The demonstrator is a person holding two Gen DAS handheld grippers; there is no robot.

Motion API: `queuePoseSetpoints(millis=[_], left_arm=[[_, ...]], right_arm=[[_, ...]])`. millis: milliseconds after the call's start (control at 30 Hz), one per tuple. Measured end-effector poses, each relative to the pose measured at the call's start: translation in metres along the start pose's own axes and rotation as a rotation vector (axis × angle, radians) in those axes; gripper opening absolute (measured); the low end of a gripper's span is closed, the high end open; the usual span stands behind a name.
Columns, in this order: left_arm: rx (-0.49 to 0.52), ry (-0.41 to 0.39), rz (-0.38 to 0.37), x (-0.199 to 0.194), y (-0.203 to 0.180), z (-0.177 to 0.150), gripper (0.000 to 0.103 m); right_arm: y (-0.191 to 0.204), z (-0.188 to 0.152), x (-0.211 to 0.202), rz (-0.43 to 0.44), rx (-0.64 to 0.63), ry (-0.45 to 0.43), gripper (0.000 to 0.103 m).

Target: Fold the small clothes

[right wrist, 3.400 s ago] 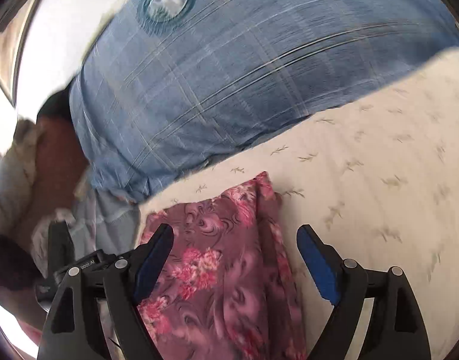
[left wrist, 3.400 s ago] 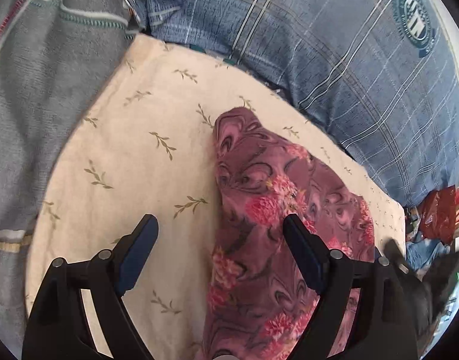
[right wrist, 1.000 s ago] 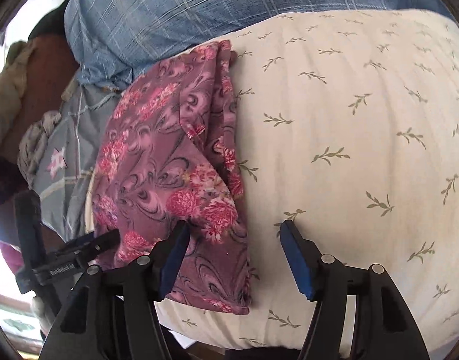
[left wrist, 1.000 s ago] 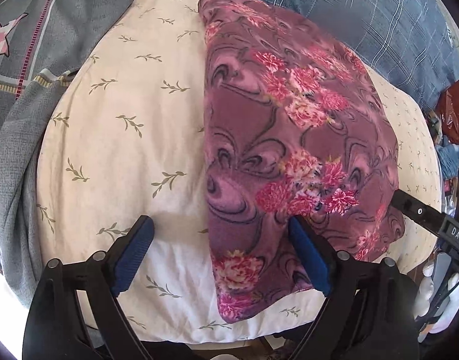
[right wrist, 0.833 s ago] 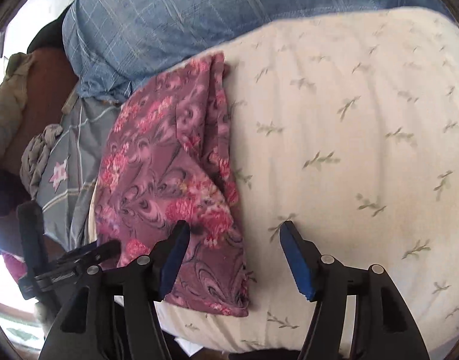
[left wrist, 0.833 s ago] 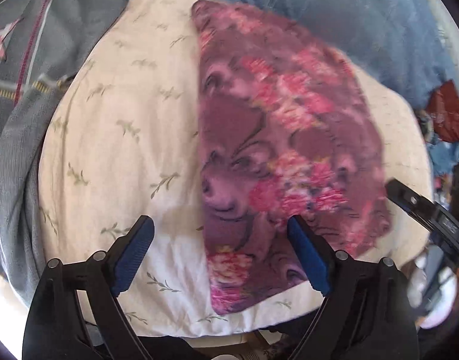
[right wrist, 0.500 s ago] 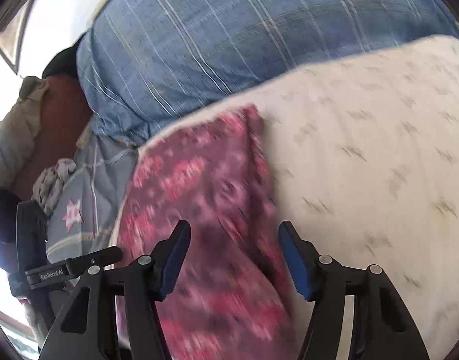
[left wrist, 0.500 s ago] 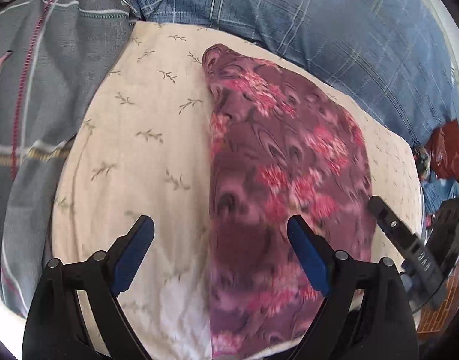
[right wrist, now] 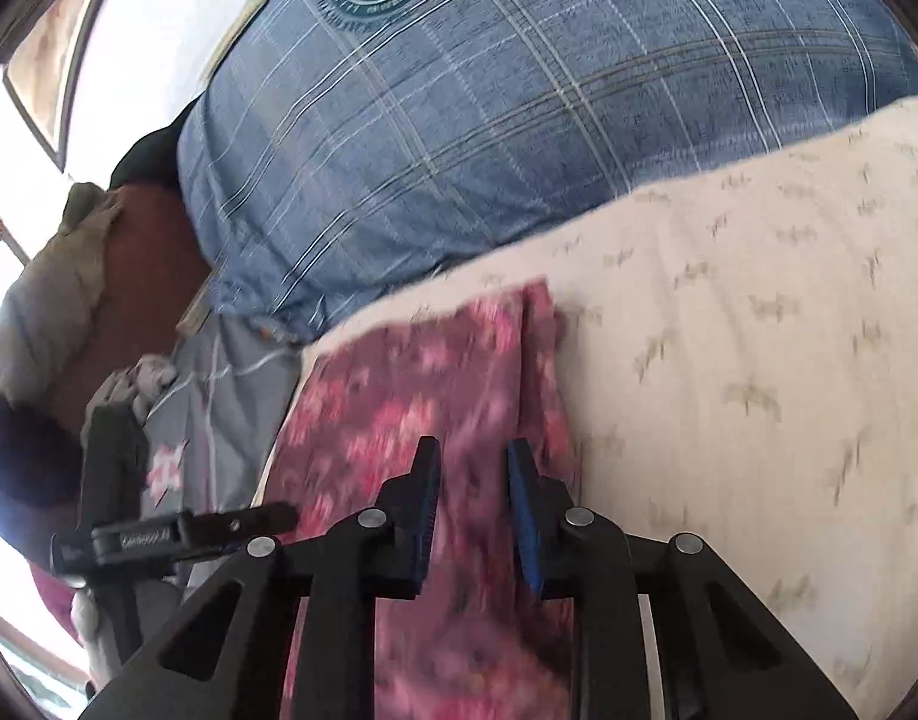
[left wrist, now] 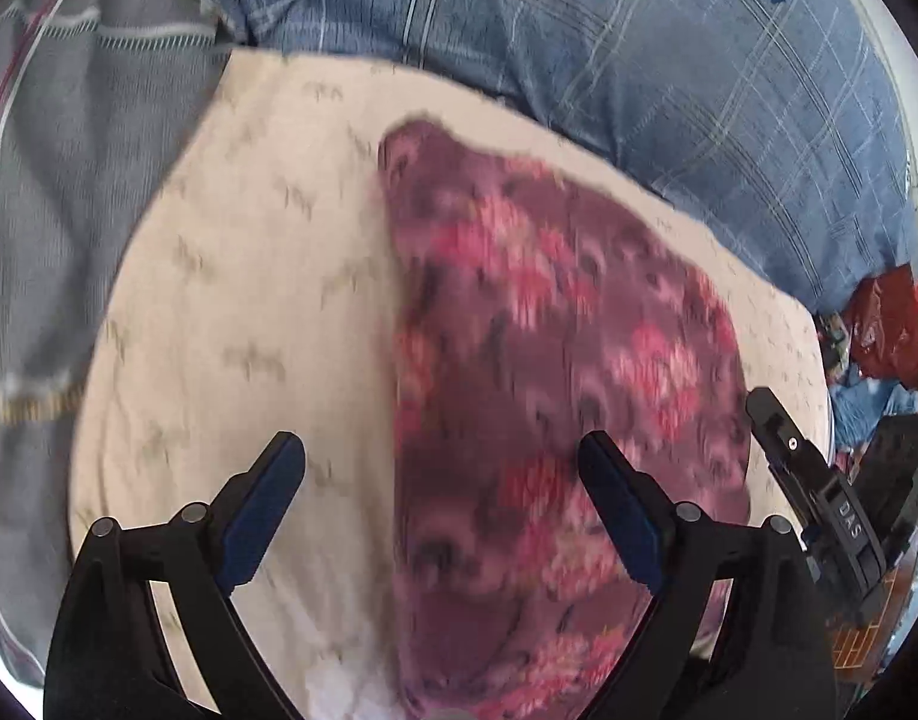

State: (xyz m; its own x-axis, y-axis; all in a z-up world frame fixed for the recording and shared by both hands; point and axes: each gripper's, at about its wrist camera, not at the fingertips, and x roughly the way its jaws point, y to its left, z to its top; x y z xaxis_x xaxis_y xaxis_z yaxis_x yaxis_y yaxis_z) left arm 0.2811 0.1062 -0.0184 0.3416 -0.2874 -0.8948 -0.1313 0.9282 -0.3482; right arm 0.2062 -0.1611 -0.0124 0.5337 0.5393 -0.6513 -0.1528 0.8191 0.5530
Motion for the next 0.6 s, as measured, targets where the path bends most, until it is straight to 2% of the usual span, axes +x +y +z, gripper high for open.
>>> queuePoseSetpoints(millis=[167, 200, 233, 267, 300, 367, 400, 467, 500, 567, 600], left_arm=[[-0.010, 0.058, 0.011, 0.025, -0.002, 0.030, 0.093], [-0.010, 0.067, 0.017, 0.030, -0.002, 0.034, 0.093], [-0.015, 0.069, 0.017, 0.033, -0.003, 0.040, 0.093], [-0.021, 0.063, 0.008, 0.033, -0.005, 0.045, 0.089], [-0.027, 0.053, -0.005, 0.031, -0.005, 0.048, 0.081], [-0.036, 0.021, -0.051, 0.025, -0.010, 0.054, 0.070], [-0.040, 0.006, -0.062, 0.023, -0.012, 0.058, 0.070], [-0.047, -0.015, -0.037, 0.026, -0.014, 0.068, 0.068], [-0.050, -0.016, -0.023, 0.031, -0.015, 0.072, 0.064], [-0.066, 0.003, 0.039, 0.048, -0.008, 0.079, 0.057], [-0.078, 0.026, 0.032, 0.057, -0.004, 0.081, 0.058]], right_arm=[[-0.010, 0.027, 0.043, -0.063, 0.042, 0.089, 0.028], [-0.013, 0.029, 0.052, -0.057, 0.056, 0.112, 0.027], [-0.014, 0.032, 0.058, -0.052, 0.055, 0.132, 0.021], [-0.013, 0.033, 0.059, -0.048, 0.044, 0.137, 0.009], [-0.011, 0.036, 0.058, -0.034, 0.021, 0.135, 0.005], [-0.006, 0.041, 0.047, 0.001, -0.007, 0.102, 0.004], [-0.003, 0.044, 0.037, 0.033, -0.012, 0.066, 0.004], [-0.004, 0.046, 0.026, 0.054, 0.003, 0.019, 0.004], [-0.007, 0.045, 0.026, 0.059, 0.020, 0.015, 0.004], [-0.018, 0.040, 0.043, -0.010, 0.040, 0.064, 0.004], [-0.027, 0.034, 0.058, -0.054, 0.045, 0.128, 0.004]])
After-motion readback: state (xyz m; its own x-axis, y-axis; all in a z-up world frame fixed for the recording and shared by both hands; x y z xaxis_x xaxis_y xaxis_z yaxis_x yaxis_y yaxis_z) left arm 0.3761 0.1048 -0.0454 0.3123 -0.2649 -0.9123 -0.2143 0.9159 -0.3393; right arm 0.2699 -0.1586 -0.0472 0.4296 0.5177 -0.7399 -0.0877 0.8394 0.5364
